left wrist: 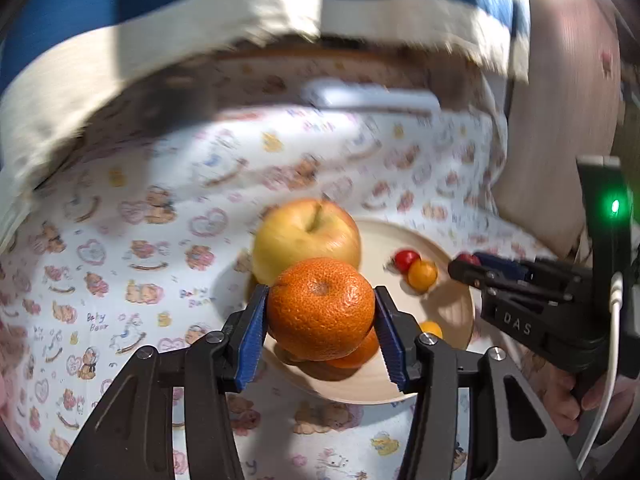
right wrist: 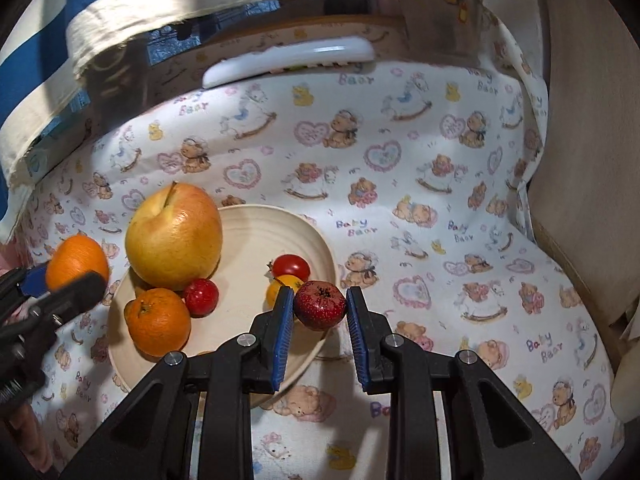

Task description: Organize fruits

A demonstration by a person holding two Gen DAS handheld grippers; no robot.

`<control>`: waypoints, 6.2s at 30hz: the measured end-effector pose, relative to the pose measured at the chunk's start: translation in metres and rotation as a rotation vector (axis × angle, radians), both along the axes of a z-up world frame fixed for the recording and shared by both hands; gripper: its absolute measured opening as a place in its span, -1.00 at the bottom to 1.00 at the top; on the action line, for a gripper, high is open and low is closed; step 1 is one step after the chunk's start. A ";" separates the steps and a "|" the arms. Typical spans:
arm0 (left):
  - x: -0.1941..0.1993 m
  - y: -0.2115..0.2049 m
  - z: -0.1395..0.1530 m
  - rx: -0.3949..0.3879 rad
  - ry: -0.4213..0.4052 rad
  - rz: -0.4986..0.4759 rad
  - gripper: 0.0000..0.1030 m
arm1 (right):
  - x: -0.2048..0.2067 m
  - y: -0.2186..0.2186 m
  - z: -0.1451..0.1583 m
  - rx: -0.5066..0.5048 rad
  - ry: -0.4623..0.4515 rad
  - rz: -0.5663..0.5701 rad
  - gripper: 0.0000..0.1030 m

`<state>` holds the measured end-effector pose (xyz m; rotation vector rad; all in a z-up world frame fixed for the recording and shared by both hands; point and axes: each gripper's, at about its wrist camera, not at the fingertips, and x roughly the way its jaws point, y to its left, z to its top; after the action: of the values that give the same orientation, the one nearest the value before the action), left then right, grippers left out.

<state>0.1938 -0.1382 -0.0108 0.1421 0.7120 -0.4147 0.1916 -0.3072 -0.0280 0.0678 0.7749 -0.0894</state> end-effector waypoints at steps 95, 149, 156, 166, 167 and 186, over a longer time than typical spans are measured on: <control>-0.068 0.111 0.009 -0.111 -0.355 0.278 0.99 | -0.075 0.063 0.039 -0.130 -0.418 0.147 0.99; -0.068 0.112 0.009 -0.100 -0.357 0.286 0.99 | -0.078 0.065 0.040 -0.122 -0.414 0.198 0.99; -0.070 0.113 0.009 -0.101 -0.355 0.280 0.99 | -0.078 0.066 0.038 -0.127 -0.410 0.206 0.99; -0.071 0.111 0.009 -0.096 -0.355 0.284 0.99 | -0.077 0.066 0.039 -0.128 -0.411 0.205 0.99; -0.071 0.111 0.009 -0.096 -0.354 0.283 0.99 | -0.078 0.066 0.039 -0.130 -0.415 0.202 0.99; -0.072 0.110 0.009 -0.096 -0.355 0.274 0.99 | -0.083 0.067 0.039 -0.143 -0.425 0.208 0.99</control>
<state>0.1218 -0.0280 -0.0021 0.0244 0.3534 -0.1539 0.1089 -0.2401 0.0107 -0.1269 0.3466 0.0669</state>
